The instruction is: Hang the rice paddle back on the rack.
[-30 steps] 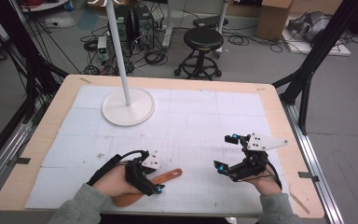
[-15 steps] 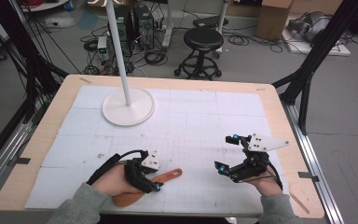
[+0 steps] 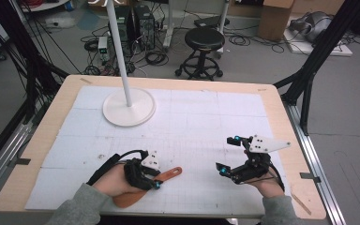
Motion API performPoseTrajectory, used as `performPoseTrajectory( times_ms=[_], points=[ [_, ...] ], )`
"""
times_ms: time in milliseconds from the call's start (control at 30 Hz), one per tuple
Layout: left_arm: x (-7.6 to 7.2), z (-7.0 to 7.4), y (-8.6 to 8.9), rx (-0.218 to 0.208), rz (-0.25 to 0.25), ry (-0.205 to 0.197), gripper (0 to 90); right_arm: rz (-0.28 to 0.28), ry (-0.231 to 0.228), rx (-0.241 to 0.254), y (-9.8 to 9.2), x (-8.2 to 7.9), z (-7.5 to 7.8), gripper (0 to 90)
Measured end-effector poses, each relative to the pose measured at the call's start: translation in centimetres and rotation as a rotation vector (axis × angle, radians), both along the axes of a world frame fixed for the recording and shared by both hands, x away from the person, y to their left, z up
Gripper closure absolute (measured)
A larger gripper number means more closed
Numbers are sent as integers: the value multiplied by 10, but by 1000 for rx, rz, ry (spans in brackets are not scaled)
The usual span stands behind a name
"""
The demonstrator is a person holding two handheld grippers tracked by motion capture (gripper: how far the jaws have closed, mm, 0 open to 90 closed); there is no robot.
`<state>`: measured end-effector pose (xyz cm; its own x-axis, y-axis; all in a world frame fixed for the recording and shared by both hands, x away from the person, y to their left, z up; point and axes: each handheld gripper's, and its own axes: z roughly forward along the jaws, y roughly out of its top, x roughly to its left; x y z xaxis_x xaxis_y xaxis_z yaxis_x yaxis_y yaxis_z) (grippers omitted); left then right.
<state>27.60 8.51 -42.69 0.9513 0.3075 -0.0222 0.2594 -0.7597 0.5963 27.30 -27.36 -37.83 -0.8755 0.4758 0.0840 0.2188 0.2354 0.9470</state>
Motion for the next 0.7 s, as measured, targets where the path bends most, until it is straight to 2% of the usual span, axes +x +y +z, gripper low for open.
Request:
performPoseTrajectory(
  times_ms=[433,467,567,700],
  points=[
    [-1,1,0,5,8,-3,646,-1,-1,-2,-1,-1,0,0],
    [-2,1,-1,-4,13,-9,649,-1,1,0,-1,-1,0,0],
    [-4,1,0,4,3,-33,649,-2,-3,2,-2,-1,0,0],
    [-5,3,2,5,9,-33,649,-3,1,2,-2,-1,0,0]
  ],
)
